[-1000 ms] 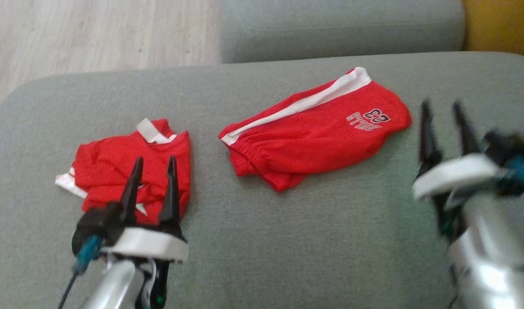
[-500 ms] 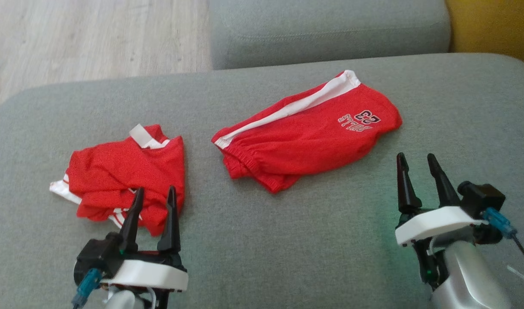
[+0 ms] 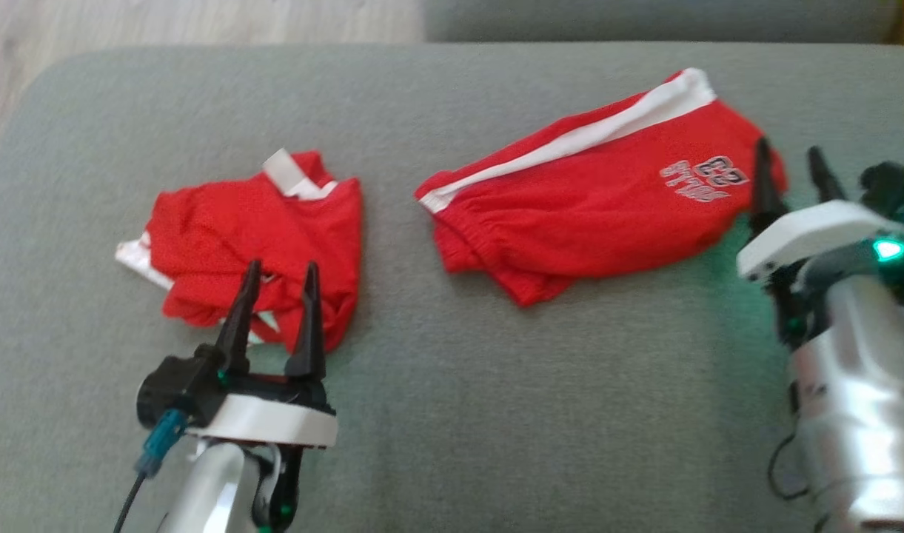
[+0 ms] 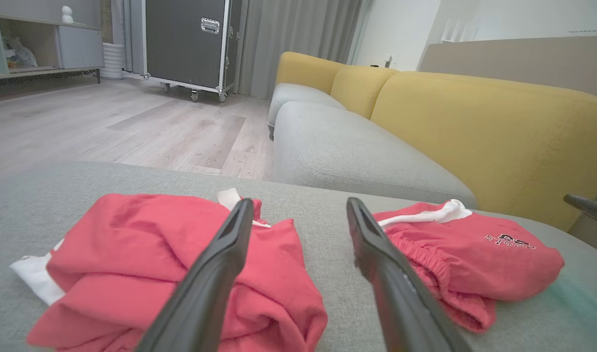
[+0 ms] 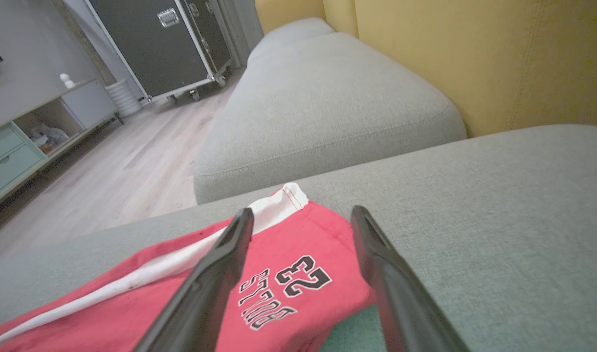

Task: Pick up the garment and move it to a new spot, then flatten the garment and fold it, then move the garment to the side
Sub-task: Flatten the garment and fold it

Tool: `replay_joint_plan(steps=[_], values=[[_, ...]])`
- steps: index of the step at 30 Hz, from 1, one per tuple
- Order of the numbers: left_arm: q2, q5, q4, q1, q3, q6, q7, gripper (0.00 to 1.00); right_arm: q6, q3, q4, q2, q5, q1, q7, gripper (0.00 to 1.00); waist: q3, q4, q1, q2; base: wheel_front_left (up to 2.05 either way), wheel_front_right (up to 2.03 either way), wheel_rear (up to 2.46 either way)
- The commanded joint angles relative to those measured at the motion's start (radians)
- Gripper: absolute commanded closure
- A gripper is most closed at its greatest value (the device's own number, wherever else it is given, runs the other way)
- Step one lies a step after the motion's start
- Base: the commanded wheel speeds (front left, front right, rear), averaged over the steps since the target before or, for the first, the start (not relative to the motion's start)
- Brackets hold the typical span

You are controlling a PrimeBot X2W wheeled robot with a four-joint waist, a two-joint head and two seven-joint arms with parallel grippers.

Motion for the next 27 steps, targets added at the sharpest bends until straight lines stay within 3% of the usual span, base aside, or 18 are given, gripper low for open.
replay_joint_plan(steps=[1,9,16,23,24,25,26,27], values=[[0.001,0.013,-0.023,-0.044,0.037,-0.009,-0.009,0.0,-0.001,-0.008,0.004,-0.014,-0.023,-0.051,0.012,0.0,0.036,0.039,-0.0003,-0.0001,0.0,0.0,0.0],[-0.025,0.025,-0.017,-0.087,0.032,-0.026,-0.009,0.0,-0.001,-0.217,0.234,-0.084,-0.125,-0.209,0.082,0.0,0.094,0.107,-0.0003,-0.0001,0.0,0.0,0.0],[-0.033,0.037,-0.003,-0.102,0.044,-0.019,-0.009,0.0,-0.001,-0.311,0.346,-0.123,-0.237,-0.268,0.101,0.0,0.122,0.132,-0.0003,-0.0001,0.0,0.0,0.0],[-0.036,0.04,0.0,-0.115,0.055,-0.013,-0.009,0.0,-0.001,-0.335,0.423,-0.119,-0.303,-0.303,0.126,0.0,0.134,0.133,-0.0003,-0.0001,0.0,0.0,0.0],[-0.037,0.04,0.0,-0.116,0.056,-0.013,-0.009,0.0,-0.001,-0.334,0.432,-0.116,-0.306,-0.307,0.127,0.11,0.134,0.132,-0.0003,-0.0001,0.0,0.0,0.0],[-0.037,0.04,-0.001,-0.116,0.057,-0.012,-0.009,0.0,-0.001,-0.333,0.439,-0.113,-0.307,-0.31,0.127,0.75,0.133,0.131,-0.0003,-0.0001,0.0,0.0,0.0],[-0.037,0.04,-0.001,-0.117,0.058,-0.012,-0.009,0.0,-0.001,-0.333,0.446,-0.111,-0.309,-0.313,0.125,1.0,0.132,0.129,-0.0003,-0.0001,0.0,0.0,0.0],[-0.037,0.039,-0.002,-0.117,0.058,-0.011,-0.009,0.0,-0.001,-0.332,0.451,-0.11,-0.31,-0.314,0.123,1.0,0.131,0.126,-0.0003,-0.0001,0.0,0.0,0.0]])
